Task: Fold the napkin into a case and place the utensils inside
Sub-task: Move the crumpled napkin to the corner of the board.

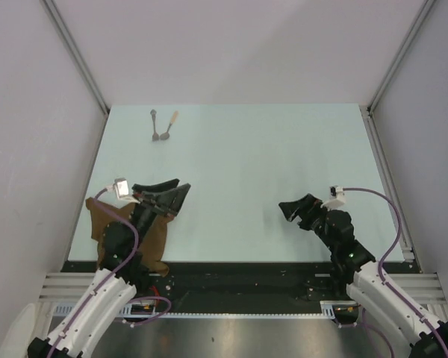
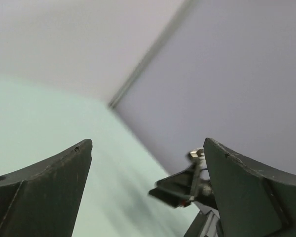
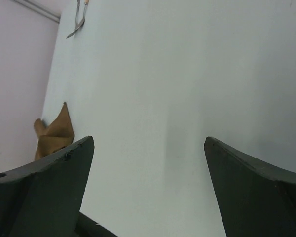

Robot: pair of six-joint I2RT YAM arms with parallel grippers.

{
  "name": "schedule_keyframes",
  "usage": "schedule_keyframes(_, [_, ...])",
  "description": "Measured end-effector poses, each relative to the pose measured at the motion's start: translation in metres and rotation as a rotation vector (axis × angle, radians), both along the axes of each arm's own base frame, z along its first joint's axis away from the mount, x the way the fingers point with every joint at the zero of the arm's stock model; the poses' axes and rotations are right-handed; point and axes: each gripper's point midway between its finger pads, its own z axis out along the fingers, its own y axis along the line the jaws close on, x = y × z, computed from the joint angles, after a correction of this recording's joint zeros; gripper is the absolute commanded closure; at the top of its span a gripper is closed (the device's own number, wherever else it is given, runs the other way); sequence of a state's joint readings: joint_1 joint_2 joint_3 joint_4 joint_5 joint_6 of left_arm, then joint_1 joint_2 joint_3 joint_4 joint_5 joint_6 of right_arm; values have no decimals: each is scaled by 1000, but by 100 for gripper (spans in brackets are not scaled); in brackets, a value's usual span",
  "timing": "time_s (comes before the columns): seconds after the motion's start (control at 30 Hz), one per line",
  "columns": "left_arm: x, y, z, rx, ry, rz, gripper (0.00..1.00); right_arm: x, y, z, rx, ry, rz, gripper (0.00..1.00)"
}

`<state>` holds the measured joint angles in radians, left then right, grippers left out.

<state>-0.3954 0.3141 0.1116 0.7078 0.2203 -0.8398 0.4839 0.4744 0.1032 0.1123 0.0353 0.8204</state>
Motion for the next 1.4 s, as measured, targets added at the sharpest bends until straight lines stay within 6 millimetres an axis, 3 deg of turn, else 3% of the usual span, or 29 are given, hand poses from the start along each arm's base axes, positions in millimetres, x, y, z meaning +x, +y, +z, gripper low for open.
schedule_keyframes(0.1, [38,11,-34,57,308,131,0,7,-3,5,-70,1,-10,0])
schedule_keyframes(0.17, [46,19,-42,95,421,195,0,13,-2,7,-110,-1,-2,0])
schedule_keyframes(0.27, [50,31,-43,149,539,275,0,20,5,5,-161,12,39,0])
schedule_keyframes(0.37, [44,42,-33,250,591,322,0,30,28,-7,-217,77,112,0])
schedule_keyframes(0.43, [38,46,-24,312,578,327,0,35,58,-15,-249,119,194,0])
schedule_keyframes(0.57, [24,56,-20,386,571,349,0,39,135,-20,-269,137,380,0])
schedule_keyframes(0.67, [15,68,-25,433,604,388,0,37,210,-17,-257,105,526,0])
schedule_keyframes(0.8, [5,83,-27,470,635,443,0,14,301,-20,-235,60,700,0])
schedule_keyframes(0.93, [0,91,-35,497,662,472,0,-7,360,-34,-229,50,806,2])
schedule_keyframes(1.0, [-1,94,-38,509,675,479,0,-14,389,-44,-227,49,848,12])
schedule_keyframes(1.03, [-2,94,-39,512,678,481,0,-16,397,-48,-227,49,862,25])
schedule_keyframes(1.1, [-2,96,-41,518,686,487,0,-22,408,-59,-233,59,886,42])
schedule_keyframes(1.13, [-2,96,-42,520,690,489,0,-23,412,-61,-229,59,895,75])
schedule_keyframes(1.17, [-1,96,-43,524,695,489,0,-24,414,-62,-226,61,902,96])
schedule_keyframes(1.2, [1,95,-45,531,704,490,0,-22,413,-63,-227,62,902,100])
schedule_keyframes(1.3, [9,93,-55,567,753,487,0,-13,400,-66,-218,85,889,100])
schedule_keyframes(1.33, [13,91,-61,586,779,484,0,-9,386,-68,-223,99,875,100])
schedule_keyframes(1.4, [22,85,-75,635,843,465,0,2,338,-72,-255,151,825,100])
